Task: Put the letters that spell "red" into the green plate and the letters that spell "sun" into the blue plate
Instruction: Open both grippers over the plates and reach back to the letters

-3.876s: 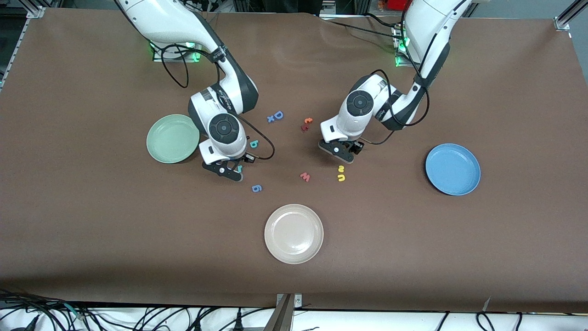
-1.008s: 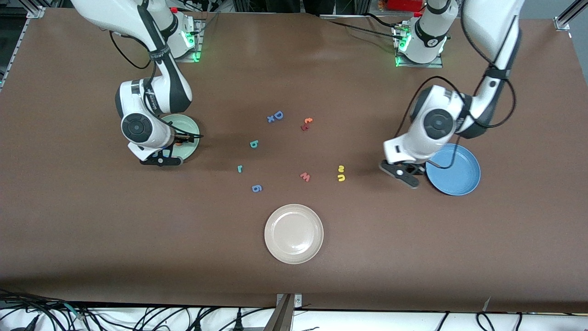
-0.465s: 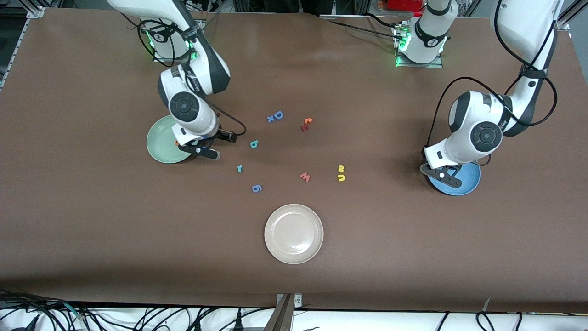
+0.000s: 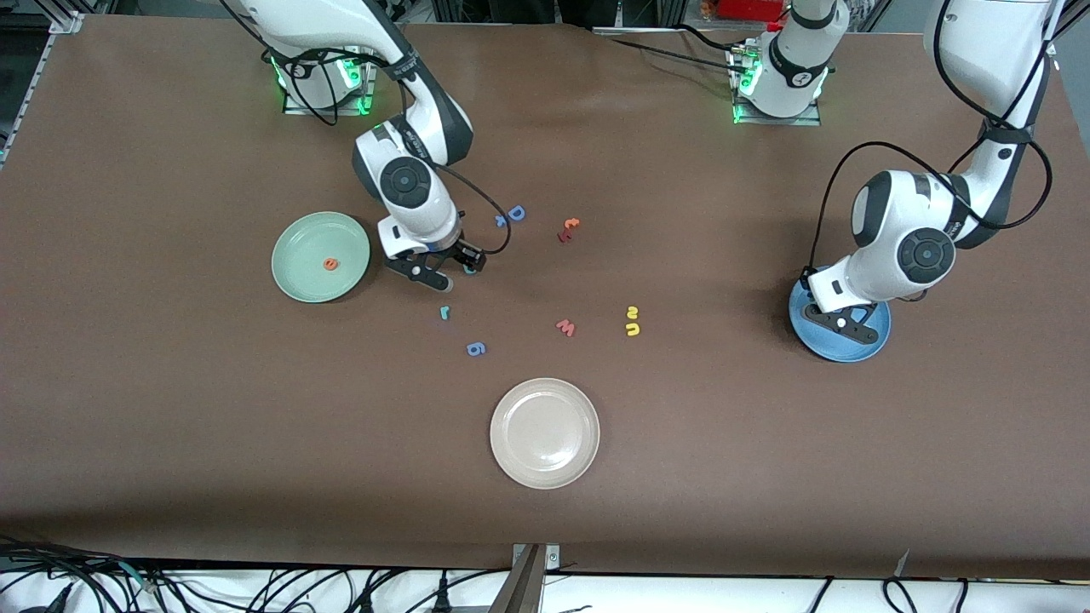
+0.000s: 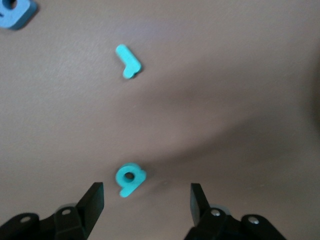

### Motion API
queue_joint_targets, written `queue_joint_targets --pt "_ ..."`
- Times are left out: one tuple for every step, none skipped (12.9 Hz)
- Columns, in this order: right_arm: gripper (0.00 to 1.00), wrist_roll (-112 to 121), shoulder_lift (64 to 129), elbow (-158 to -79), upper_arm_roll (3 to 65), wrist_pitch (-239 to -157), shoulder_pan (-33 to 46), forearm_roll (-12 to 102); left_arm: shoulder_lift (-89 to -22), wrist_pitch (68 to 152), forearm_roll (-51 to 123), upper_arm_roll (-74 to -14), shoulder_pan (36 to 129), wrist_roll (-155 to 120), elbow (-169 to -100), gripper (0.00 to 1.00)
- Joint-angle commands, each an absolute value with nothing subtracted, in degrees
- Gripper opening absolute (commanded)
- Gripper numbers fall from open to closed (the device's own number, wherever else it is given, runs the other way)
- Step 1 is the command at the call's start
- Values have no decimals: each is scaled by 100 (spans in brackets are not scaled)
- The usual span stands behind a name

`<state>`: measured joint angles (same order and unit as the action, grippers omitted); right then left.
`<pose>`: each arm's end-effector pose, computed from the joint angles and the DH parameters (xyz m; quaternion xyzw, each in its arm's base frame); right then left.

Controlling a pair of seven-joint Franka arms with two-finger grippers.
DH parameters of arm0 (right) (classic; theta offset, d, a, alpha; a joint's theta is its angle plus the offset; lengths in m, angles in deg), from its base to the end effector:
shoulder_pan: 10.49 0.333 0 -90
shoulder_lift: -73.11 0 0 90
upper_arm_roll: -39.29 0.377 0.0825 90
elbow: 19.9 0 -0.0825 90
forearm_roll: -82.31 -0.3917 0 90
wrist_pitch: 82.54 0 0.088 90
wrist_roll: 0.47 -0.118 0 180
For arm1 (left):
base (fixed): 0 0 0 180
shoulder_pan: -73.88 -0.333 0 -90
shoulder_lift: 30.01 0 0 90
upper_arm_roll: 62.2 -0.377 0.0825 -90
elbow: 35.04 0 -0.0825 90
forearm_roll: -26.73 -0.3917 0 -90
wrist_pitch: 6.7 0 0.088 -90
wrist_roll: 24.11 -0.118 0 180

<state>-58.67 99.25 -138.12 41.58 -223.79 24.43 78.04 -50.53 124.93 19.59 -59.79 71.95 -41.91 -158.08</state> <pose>0.4917 0.3727 0.2425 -0.9762 0.2128 0.0415 0.0010 0.5704 -0.0007 0.2577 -0.9732 0.2026 0.1073 0.0186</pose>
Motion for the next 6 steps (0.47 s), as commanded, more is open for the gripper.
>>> queue_joint_targets --pt "71 -6170 10123 -13697 4149 -22666 2458 7747 -4952 12513 2040 -5983 7150 -4336 -15870 47" --pt "66 -6355 10167 -13697 4149 -22737 2536 7765 -4978 12522 2040 -5983 7150 -4336 -15853 64" --pt "64 -6375 10203 -13697 4140 -22782 2563 7765 -4978 12601 2040 -5983 7150 -4327 -15853 88" --pt "64 -6383 10220 -13697 4140 -22886 2555 7756 -4970 12697 2040 -5983 7150 -4327 -15853 99" --pt "60 -6384 10299 -13697 4140 -22940 2572 7765 -4952 12707 2032 -5983 7150 -4318 -15835 99" --pt "58 -6384 10317 -13697 4140 -22940 2581 7765 -4926 12707 2032 -5983 7159 -4318 -15748 100"
